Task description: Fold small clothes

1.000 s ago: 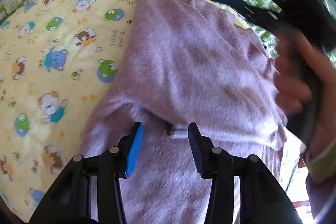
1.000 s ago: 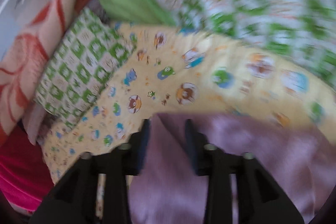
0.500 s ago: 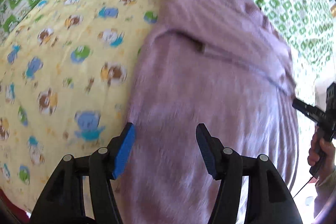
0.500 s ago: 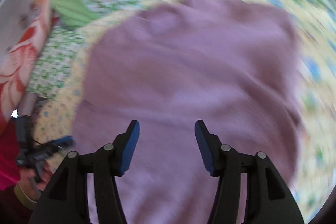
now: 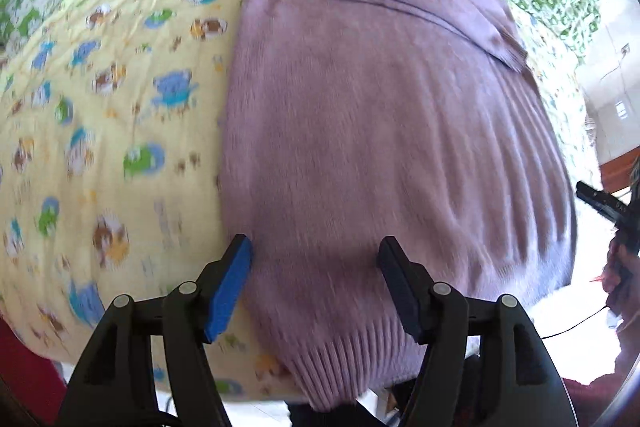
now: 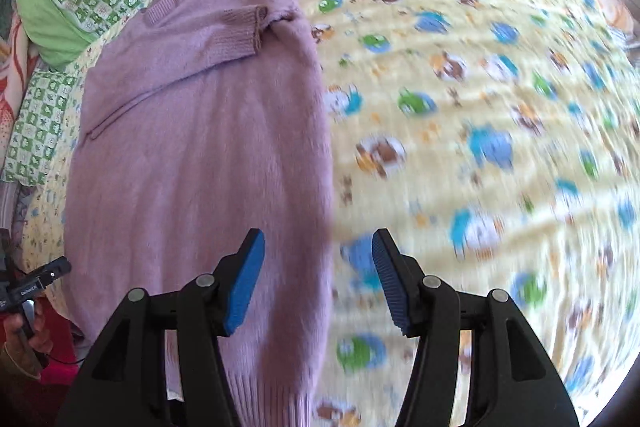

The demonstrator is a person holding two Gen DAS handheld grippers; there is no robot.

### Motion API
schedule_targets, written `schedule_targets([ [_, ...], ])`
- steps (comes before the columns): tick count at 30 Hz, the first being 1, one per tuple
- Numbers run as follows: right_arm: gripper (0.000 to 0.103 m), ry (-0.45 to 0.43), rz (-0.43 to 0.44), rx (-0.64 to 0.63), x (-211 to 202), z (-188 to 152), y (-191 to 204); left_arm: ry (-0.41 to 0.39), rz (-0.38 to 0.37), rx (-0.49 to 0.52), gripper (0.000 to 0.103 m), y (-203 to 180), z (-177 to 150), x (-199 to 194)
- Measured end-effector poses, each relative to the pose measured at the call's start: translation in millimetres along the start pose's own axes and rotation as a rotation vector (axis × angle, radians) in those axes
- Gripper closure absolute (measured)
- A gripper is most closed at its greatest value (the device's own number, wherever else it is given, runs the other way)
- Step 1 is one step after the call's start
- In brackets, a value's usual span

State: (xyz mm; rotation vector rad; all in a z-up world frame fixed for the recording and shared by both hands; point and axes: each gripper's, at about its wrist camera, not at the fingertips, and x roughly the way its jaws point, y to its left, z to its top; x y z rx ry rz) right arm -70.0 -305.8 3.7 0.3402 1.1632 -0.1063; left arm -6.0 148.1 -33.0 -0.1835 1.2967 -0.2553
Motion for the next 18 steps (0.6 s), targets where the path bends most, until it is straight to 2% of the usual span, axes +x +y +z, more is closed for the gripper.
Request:
schedule_targets([
  [3,0.046,-0.011,0.038,0.012,-10,-24,0,0.036,-0.032,-0.025,0.029,4,-18,-3],
  [8,0.046,0.018,0.093,0.03,-8,-56,2,0.095,-0.081,-0.07,0.029,10,-52,2],
  [14,0.046,0.025,0.158,0.039,-9,-82,4,0.114,-0.086,-0.023,0.029,-8,-63,11],
  [18,0.046,0.024,0.19,0.052,-13,-88,-2,0.121,-0.146,-0.071,0.03,-4,-68,15],
])
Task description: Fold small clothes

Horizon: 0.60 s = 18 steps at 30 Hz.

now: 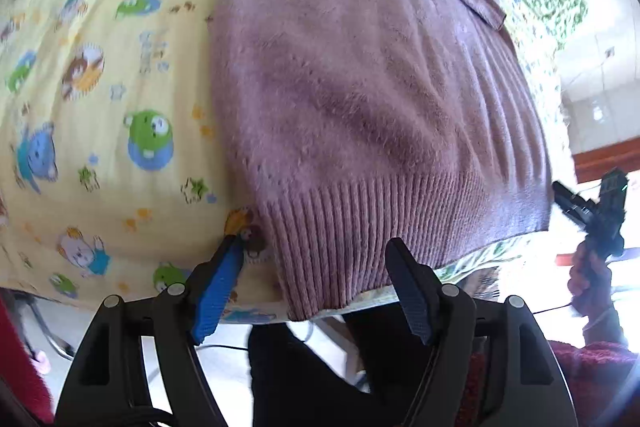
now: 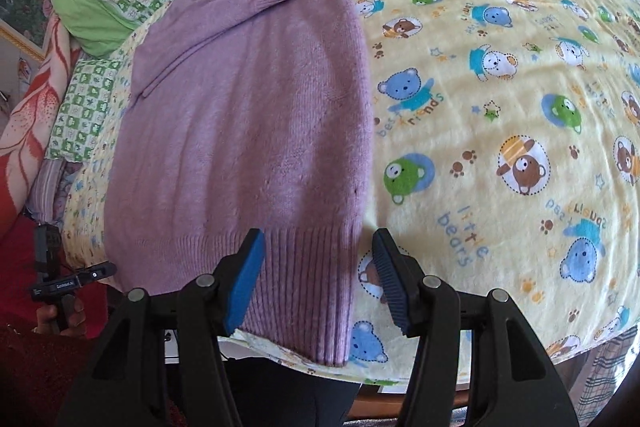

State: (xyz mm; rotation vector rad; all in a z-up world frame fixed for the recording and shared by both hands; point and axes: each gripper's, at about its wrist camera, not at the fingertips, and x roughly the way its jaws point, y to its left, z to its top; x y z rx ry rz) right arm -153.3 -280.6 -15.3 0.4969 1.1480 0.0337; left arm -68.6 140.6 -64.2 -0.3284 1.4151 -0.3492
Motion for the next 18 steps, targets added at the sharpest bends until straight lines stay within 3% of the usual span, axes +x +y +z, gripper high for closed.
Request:
schedule_targets([
  [5,0.046,-0.021,0.049,0.065,0,-7,-8,-0.008,-0.062,-0.056,0.032,6,7,1],
  [6,0.046,-0.026,0.057,0.077,0,-7,-8,-0.012,-0.07,-0.057,0.036,4,8,1],
  [8,0.046,-0.031,0.074,0.095,1,-8,-8,-0.015,-0.069,-0.052,0.049,4,8,1],
  [10,0.046,-0.037,0.086,0.109,2,-10,-8,-0.012,-0.066,-0.056,0.071,6,8,0],
  [11,0.049,-0.037,0.105,0.117,3,-11,-7,-0.004,-0.1,-0.075,0.078,9,9,0],
  [12,0.052,-0.03,0.12,0.12,5,-12,-6,0.01,-0.146,-0.093,0.094,13,10,0],
  [13,0.054,-0.018,0.126,0.117,8,-14,-4,0.018,-0.176,-0.107,0.095,15,10,1],
  [16,0.077,0.022,0.098,0.083,15,-15,2,0.002,-0.156,-0.073,0.096,9,7,2],
  [17,0.096,0.043,0.096,0.084,17,-15,1,-0.01,-0.153,-0.058,0.096,8,5,-1],
  [18,0.096,0.047,0.101,0.085,15,-15,-2,-0.023,-0.161,-0.053,0.096,7,3,-5],
])
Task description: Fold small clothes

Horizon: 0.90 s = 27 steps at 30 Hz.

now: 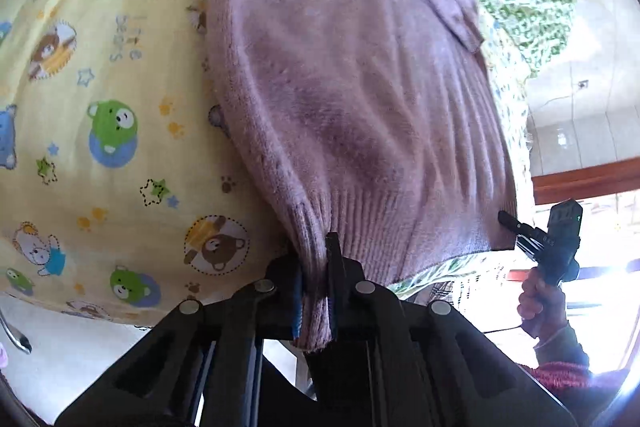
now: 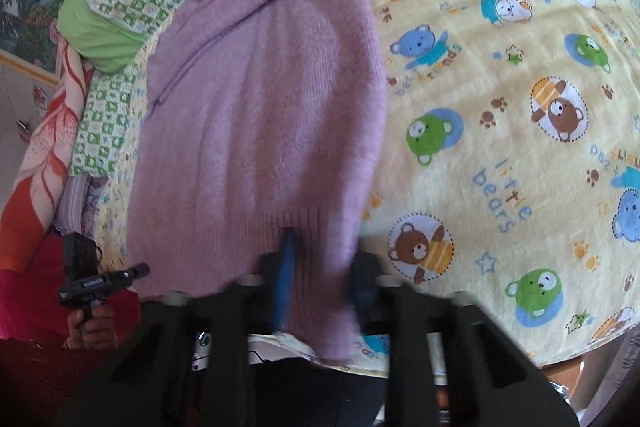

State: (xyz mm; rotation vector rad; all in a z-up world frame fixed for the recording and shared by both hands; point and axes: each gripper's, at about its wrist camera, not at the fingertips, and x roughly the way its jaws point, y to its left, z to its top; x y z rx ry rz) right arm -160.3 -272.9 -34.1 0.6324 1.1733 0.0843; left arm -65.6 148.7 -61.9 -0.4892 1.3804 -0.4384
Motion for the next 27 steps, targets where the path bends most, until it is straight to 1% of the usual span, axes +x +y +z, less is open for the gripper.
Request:
schedule_targets([
  [3,0.096,-0.011,-0.009,-0.011,-12,-3,-6,-0.031,-0.024,-0.007,0.097,2,-2,-10],
  [5,0.096,-0.015,0.014,0.015,-18,-5,-13,-0.038,-0.031,-0.014,0.097,4,-2,-14],
  [7,0.096,-0.027,0.076,0.05,-21,-5,-18,-0.053,-0.04,-0.009,0.097,1,0,-21],
  [10,0.096,-0.064,0.176,0.087,-29,-1,-16,-0.097,-0.069,0.039,0.097,-17,10,-40],
  [11,0.096,-0.088,0.222,0.098,-34,4,-14,-0.12,-0.089,0.06,0.097,-25,17,-49],
  [13,0.096,-0.129,0.276,0.104,-44,16,-8,-0.155,-0.109,0.075,0.097,-35,28,-61],
  [14,0.096,-0.143,0.292,0.105,-47,22,-5,-0.182,-0.128,0.069,0.097,-40,39,-68],
  [17,0.096,-0.203,0.351,0.091,-59,49,8,-0.248,-0.162,0.05,0.097,-49,68,-82],
  [19,0.096,-0.233,0.378,0.083,-62,71,16,-0.282,-0.166,0.052,0.097,-54,85,-86],
  [20,0.096,-0.243,0.385,0.081,-62,78,20,-0.306,-0.17,0.047,0.097,-55,99,-89],
  [22,0.096,-0.268,0.398,0.072,-58,104,32,-0.336,-0.17,0.041,0.097,-59,118,-89],
  [23,0.096,-0.275,0.399,0.066,-54,118,37,-0.355,-0.166,0.042,0.097,-63,134,-89],
  [25,0.096,-0.29,0.399,0.052,-45,149,45,-0.38,-0.155,0.049,0.097,-67,156,-91],
  [27,0.096,-0.294,0.391,0.038,-37,175,49,-0.399,-0.153,0.046,0.097,-71,186,-91],
])
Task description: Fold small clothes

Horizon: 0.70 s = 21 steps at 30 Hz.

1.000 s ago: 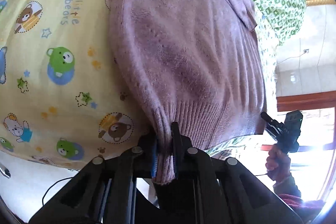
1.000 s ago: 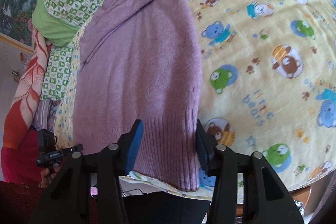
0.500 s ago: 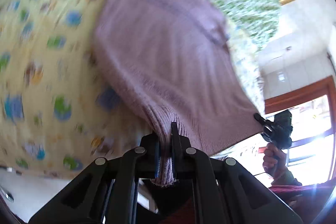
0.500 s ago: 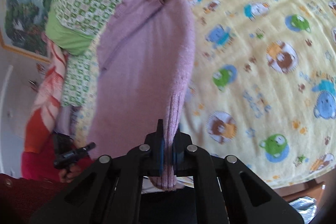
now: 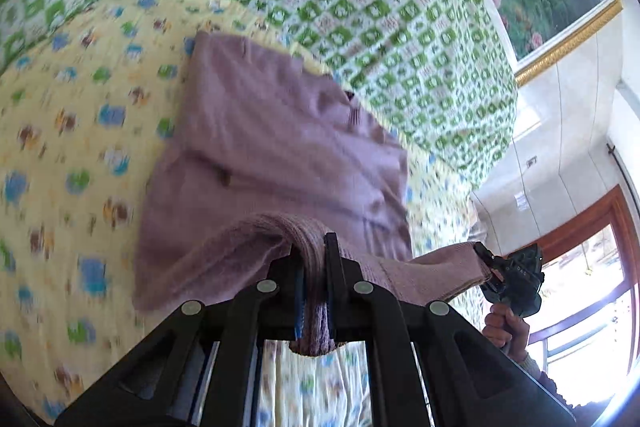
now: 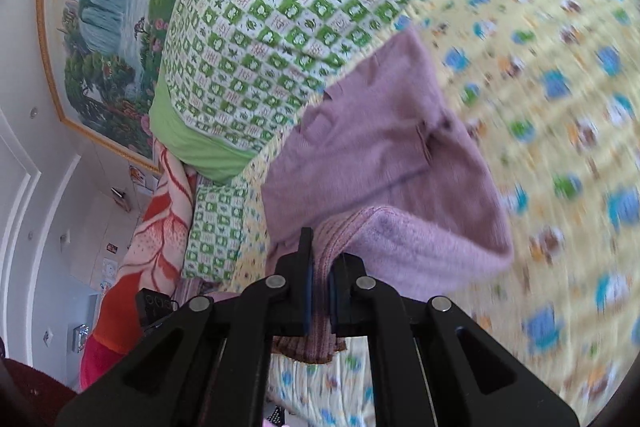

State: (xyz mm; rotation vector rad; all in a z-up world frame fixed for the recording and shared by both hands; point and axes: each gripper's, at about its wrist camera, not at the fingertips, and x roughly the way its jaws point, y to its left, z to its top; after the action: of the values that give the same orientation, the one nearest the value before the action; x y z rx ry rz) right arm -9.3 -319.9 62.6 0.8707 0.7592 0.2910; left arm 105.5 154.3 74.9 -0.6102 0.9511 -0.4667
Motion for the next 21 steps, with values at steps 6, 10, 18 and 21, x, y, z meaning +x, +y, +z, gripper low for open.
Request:
schedule_targets([
  [6,0.096,-0.001,-0.012,0.0,56,68,-9,-0.053,0.042,-0.022,0.097,-2,71,41],
  [10,0.096,0.013,-0.011,-0.019,86,100,-12,-0.065,0.074,-0.056,0.097,7,104,69],
  [18,0.096,0.037,-0.025,-0.026,146,153,-31,-0.096,0.116,-0.106,0.097,27,162,125],
  [21,0.096,0.026,-0.037,-0.009,160,171,-41,-0.098,0.122,-0.1,0.097,31,180,141],
])
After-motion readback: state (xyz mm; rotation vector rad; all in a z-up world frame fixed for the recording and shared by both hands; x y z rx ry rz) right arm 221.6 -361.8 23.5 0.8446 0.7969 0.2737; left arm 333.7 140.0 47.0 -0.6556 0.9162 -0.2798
